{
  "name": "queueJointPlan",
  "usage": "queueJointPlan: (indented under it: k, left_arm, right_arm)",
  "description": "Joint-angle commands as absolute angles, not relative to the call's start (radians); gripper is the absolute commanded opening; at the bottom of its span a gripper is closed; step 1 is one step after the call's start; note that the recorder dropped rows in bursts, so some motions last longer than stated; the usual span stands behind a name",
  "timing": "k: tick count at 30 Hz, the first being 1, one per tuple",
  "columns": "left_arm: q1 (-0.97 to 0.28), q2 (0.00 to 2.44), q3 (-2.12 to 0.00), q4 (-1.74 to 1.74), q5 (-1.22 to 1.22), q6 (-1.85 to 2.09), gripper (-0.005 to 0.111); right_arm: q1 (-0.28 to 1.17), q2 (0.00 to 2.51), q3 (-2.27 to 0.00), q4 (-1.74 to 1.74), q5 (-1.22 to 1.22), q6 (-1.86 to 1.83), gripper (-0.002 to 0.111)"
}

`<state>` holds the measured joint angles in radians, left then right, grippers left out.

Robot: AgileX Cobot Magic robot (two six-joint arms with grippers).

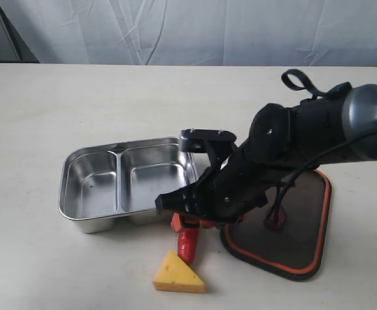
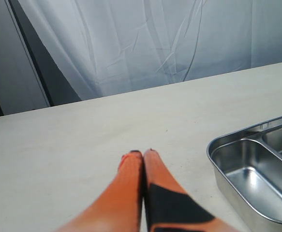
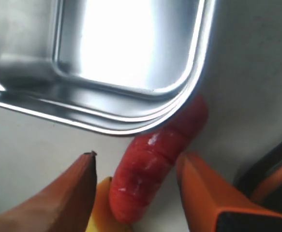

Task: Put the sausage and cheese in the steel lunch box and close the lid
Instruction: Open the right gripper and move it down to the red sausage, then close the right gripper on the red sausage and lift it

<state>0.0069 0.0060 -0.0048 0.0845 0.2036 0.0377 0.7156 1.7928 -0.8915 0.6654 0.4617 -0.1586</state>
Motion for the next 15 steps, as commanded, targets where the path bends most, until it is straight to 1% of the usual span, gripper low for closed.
queueJointPlan:
  k: [1,15]
  left_arm:
    - [0.008,0.000,0.000,0.084,0.193,0.036,0.000]
    - [0.008,0.000,0.000,0.084,0.193,0.036,0.000]
  right_arm:
    - [0.758,1.831,-0.896,0.656,0.426,-0.133,0.051]
    - [0.758,1.860,-0.896,0.653,0.410,-0.078,0.051]
